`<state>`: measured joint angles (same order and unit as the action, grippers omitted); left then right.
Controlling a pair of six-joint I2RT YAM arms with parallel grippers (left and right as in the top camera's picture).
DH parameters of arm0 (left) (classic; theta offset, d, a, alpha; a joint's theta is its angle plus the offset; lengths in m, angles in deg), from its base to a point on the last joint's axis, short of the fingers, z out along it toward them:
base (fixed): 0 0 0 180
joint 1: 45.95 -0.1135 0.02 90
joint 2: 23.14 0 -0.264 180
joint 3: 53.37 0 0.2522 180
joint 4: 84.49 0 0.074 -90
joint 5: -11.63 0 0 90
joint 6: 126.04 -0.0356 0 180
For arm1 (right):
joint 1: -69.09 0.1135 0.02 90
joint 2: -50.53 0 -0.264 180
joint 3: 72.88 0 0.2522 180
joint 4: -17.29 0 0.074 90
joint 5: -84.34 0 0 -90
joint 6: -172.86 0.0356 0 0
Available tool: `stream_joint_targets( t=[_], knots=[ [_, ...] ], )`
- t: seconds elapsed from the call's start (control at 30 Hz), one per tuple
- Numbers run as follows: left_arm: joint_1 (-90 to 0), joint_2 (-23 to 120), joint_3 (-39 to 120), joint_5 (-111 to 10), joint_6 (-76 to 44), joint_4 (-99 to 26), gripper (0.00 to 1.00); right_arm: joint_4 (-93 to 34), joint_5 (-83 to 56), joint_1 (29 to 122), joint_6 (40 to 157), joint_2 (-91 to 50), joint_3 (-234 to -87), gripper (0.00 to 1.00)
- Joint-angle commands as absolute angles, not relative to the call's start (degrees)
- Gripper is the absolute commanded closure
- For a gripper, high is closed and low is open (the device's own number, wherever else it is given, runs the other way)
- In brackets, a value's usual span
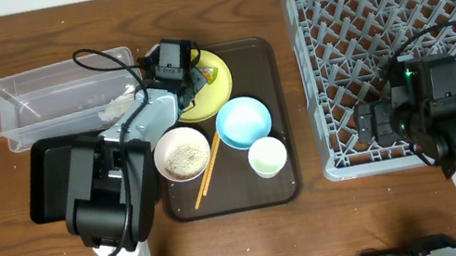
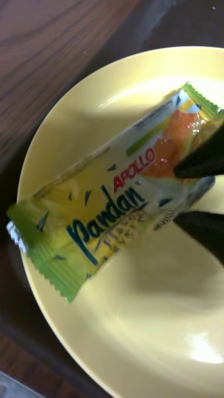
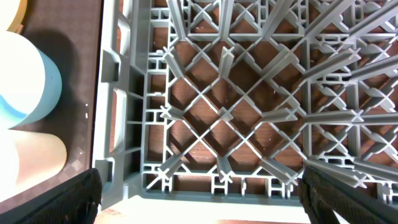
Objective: Sort waste into correct bins and load items into the dishwasher rack
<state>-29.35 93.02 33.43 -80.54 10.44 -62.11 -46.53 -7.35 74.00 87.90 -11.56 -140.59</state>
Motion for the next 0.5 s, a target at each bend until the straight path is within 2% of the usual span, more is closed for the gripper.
stream_joint_targets(
  t=[0.0, 0.27, 0.47],
  knots=[
    [-29.64, 94.09, 33.32, -81.88, 9.35, -62.07, 0.92, -46.64, -7.18, 73.08, 88.58, -11.32, -141.79, 0.01],
    [-29.64, 91.34, 33.34, -81.90, 0.45, -60.30, 0.94, -46.62, -7.18, 73.08, 88.56, -11.32, -141.79, 0.01],
    [-29.66, 84.76, 33.34, -81.90, -1.91, -57.70, 0.94, -46.64, -7.18, 73.08, 88.56, -11.30, -141.79, 0.01]
  ],
)
